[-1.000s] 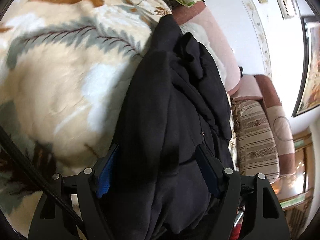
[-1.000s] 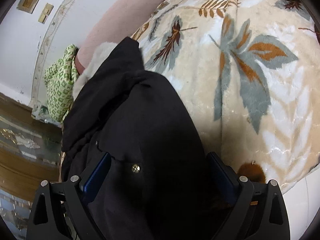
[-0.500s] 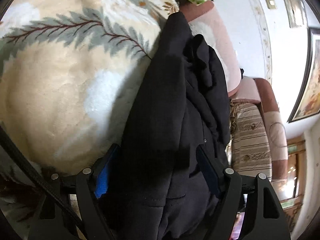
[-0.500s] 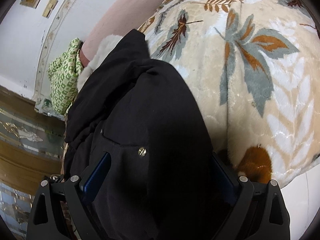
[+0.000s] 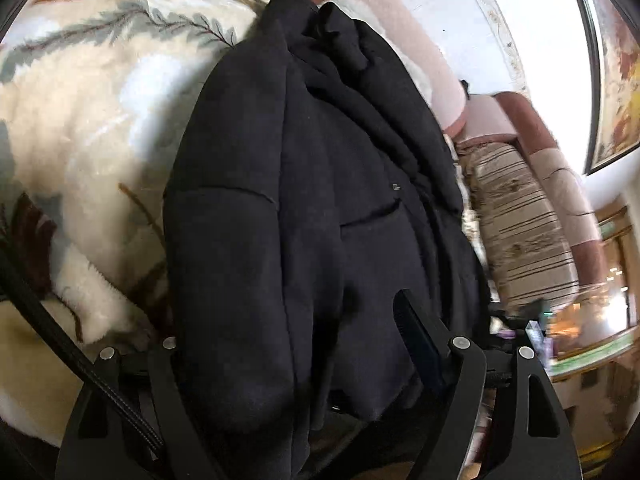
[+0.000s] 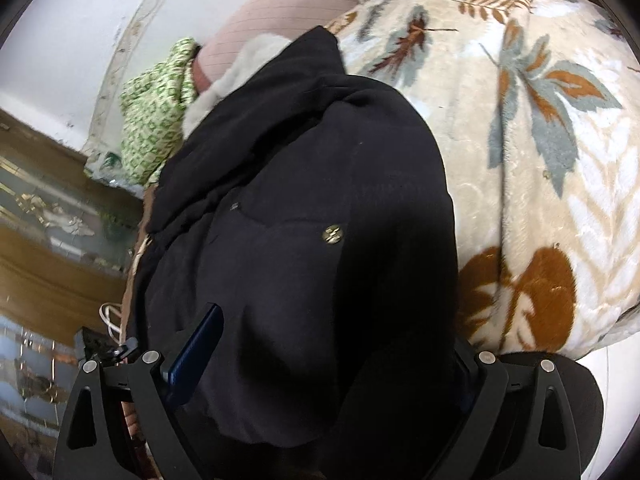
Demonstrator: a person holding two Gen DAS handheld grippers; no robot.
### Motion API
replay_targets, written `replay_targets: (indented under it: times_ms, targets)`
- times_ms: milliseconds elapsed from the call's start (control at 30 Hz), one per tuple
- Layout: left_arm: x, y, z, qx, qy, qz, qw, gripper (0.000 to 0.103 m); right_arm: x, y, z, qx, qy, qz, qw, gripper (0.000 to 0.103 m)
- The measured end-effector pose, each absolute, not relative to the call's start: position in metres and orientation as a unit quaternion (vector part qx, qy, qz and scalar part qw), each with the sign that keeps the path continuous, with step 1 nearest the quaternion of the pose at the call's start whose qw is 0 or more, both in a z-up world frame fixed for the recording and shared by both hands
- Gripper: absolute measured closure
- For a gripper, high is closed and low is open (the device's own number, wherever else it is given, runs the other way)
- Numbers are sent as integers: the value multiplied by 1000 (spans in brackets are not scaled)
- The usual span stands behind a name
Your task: Fold large clothes
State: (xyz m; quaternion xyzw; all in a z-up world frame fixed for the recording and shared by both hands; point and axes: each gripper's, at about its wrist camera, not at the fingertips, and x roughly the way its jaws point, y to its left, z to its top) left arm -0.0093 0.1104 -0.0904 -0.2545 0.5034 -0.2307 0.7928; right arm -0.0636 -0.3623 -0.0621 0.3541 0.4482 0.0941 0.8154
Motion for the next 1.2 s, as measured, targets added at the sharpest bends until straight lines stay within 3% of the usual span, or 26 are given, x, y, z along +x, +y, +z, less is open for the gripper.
replay_targets:
  times_ms: [133,267,400,567,633,767,833,900,967,1033,1100,1200]
  targets:
    - [-9,108,-89,-252,503,-225,796,26,-71,-359,-53,343,446,130,816,20]
    - [-7,112,-95,-262,503,-227,792,26,-72,-356,-56,315,464,141,816,21]
    - [-8,109,-96,-264,499,-233,792,17,-64,-360,-78,320,493,123,800,20]
    - [-9,101,-94,-238,503,-197,807,18,-67,-343,-77,263,508,117,812,23]
    - [-11,100,-93,-245,502,-169,812,26,-69,-341,-75,251,510,114,814,38]
    - [-11,98,-90,-236,505,-142,818,39,-68,-346,-72,251,509,118,815,54]
    - [-14,98,-88,-226,506,-132,822,48,-68,-347,-74,249,512,120,814,55]
    - [-17,95,-86,-219,501,-135,826,48,-67,-349,-77,255,511,120,812,53]
    - [-16,92,-87,-208,502,-140,828,43,-68,-350,-81,268,507,120,810,47]
    - [-13,91,-92,-218,506,-147,822,31,-68,-349,-84,277,499,121,812,45]
    - [-12,88,-91,-208,507,-142,824,31,-70,-348,-82,272,495,116,817,48]
    - [-16,86,-82,-186,507,-117,834,71,-75,-346,-72,268,488,110,823,72]
